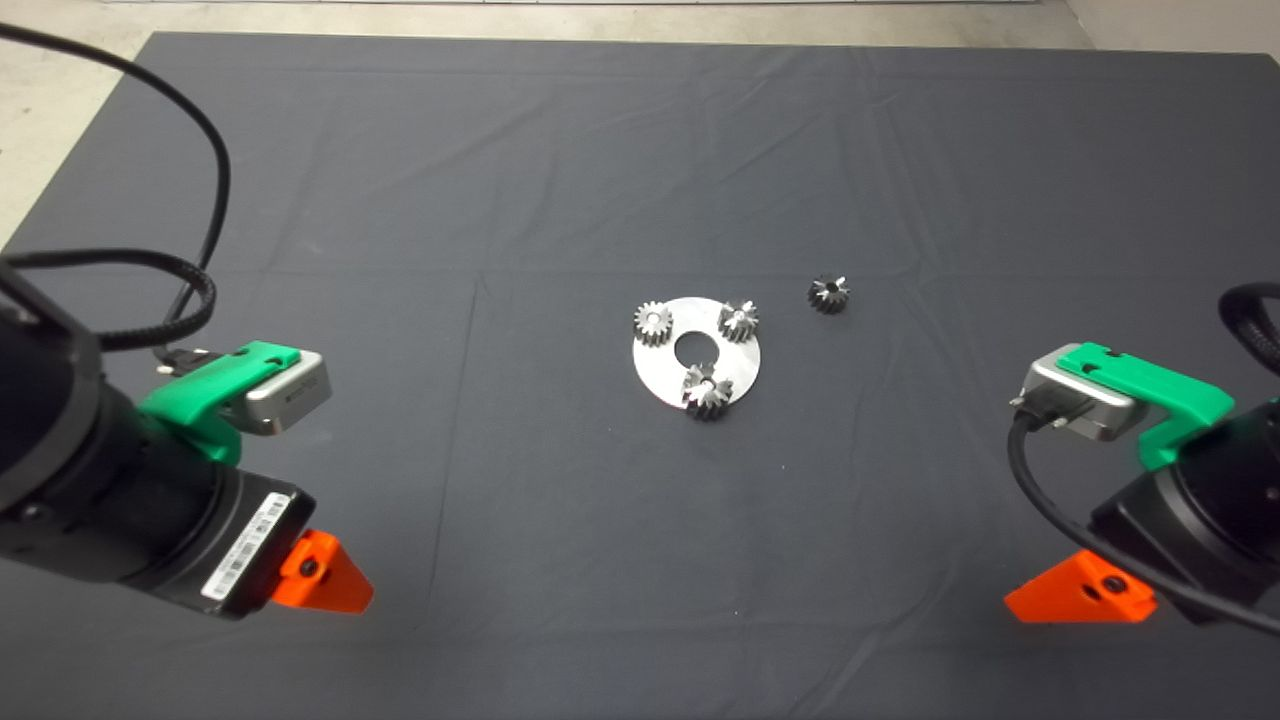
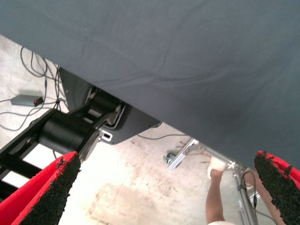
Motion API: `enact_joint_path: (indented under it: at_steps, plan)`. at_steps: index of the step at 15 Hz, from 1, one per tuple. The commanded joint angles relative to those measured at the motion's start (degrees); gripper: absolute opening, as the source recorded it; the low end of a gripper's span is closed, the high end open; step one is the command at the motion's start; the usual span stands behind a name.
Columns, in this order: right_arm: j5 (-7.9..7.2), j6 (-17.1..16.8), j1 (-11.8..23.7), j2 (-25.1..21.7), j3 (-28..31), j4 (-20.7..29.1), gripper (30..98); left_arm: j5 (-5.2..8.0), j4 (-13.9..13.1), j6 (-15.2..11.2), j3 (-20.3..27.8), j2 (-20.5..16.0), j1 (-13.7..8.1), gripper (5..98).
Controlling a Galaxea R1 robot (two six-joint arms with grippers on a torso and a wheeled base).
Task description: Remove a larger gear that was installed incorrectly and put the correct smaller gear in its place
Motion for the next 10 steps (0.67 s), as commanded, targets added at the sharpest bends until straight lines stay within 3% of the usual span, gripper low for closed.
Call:
enact_joint_path:
  at_steps: [1,2,5,10]
  plan:
    - [-1.86,-0.32,-0.93,2.63,-0.04,-8.51,97.7,0.19,-0.09,-0.16,0.38,0.08,-0.61,97.8]
    - [-2.55,-0.32,-2.75,4.46,-1.10,-10.80,97.7,0.11,-0.08,0.26,0.06,-0.18,-0.61,97.8]
    - [-2.60,-1.15,-8.15,10.51,-5.13,-16.65,97.7,0.02,0.51,3.17,-1.63,0.34,-0.61,97.8]
    - [-2.73,-1.20,-9.25,17.45,-10.05,-27.27,97.7,0.63,0.60,3.53,-1.10,-0.54,-0.61,97.8]
